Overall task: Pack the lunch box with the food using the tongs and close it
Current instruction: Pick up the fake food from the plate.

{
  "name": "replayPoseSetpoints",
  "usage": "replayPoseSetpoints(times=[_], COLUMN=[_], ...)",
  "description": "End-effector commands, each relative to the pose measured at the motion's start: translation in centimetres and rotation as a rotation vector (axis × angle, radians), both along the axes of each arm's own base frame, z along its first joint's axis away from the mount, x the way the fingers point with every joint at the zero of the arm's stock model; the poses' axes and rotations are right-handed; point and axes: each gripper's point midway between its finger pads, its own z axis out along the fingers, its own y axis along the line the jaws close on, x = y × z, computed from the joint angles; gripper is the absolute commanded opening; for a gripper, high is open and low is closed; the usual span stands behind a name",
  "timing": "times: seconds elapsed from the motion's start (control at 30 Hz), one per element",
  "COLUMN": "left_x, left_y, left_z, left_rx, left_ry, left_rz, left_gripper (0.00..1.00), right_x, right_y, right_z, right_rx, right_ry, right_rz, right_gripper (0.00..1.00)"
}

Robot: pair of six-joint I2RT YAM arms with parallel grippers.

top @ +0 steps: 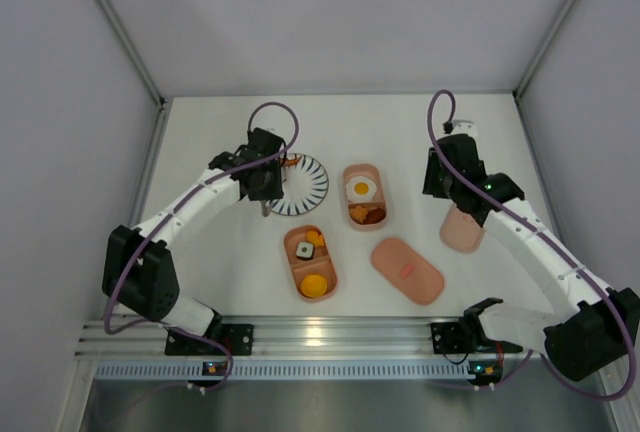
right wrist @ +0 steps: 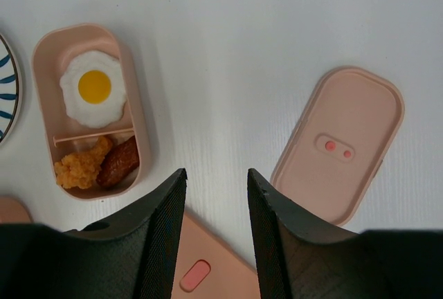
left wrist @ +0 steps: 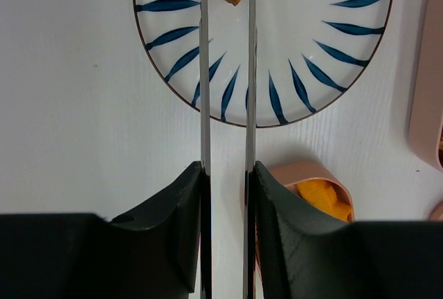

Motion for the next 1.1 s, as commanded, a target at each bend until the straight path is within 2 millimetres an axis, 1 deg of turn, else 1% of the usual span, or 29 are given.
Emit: replayPoseSetpoints(times=[0.0,0.3,0.5,0.57,0.63,0.67,0.7,0.87,0.97,1.03,1.07], left_x=[0.6,0.2,-0.2,-0.4,-0.6,-0.7,-0.9,-1.6,-2.5,-2.8,-3.3], left_y=[-0.9,-0.8,-1.4,-1.9,-2.3,-2.7,-3.0,-4.9,-7.1,-8.3,-9.2], left_z=[3.3,4.8,6.3,6.7,7.6,7.8,8.5,9.9,10.5,10.3,10.2], left_rx=[-0.065,-0.085,-0.133,-0.161,-0.189,-0.208,-0.224,-0.280,-0.324,-0.335,-0.339], left_ry=[-0.090,-0.121,-0.143,-0.143,-0.156,-0.154,-0.167,-0.175,-0.164,-0.155,-0.148], left_rz=[-0.014,-0.022,-0.045,-0.061,-0.075,-0.090,-0.097,-0.157,-0.219,-0.240,-0.264], left_gripper=[0.23,0.23,0.23,0.23,0.23,0.23,0.24,0.24,0.24,0.25,0.25], right_x=[0.5,0.4,0.4,0.5,0.5,0.5,0.5,0.5,0.4,0.4,0.4], right_y=[-0.3,-0.4,-0.4,-0.5,-0.5,-0.5,-0.5,-0.5,-0.6,-0.7,-0.7], right_z=[2.1,2.1,2.2,2.1,2.3,2.3,2.3,2.4,2.3,2.3,2.4], right_rx=[0.022,0.019,0.018,0.015,0.014,0.012,0.015,0.014,0.011,0.011,0.013], right_ry=[-0.067,-0.062,-0.063,-0.060,-0.060,-0.060,-0.062,-0.060,-0.059,-0.059,-0.061], right_rz=[-0.013,-0.018,-0.020,-0.024,-0.025,-0.024,-0.026,-0.029,-0.032,-0.034,-0.035], right_gripper=[0.40,0.40,0.40,0.40,0.40,0.40,0.40,0.40,0.40,0.40,0.40])
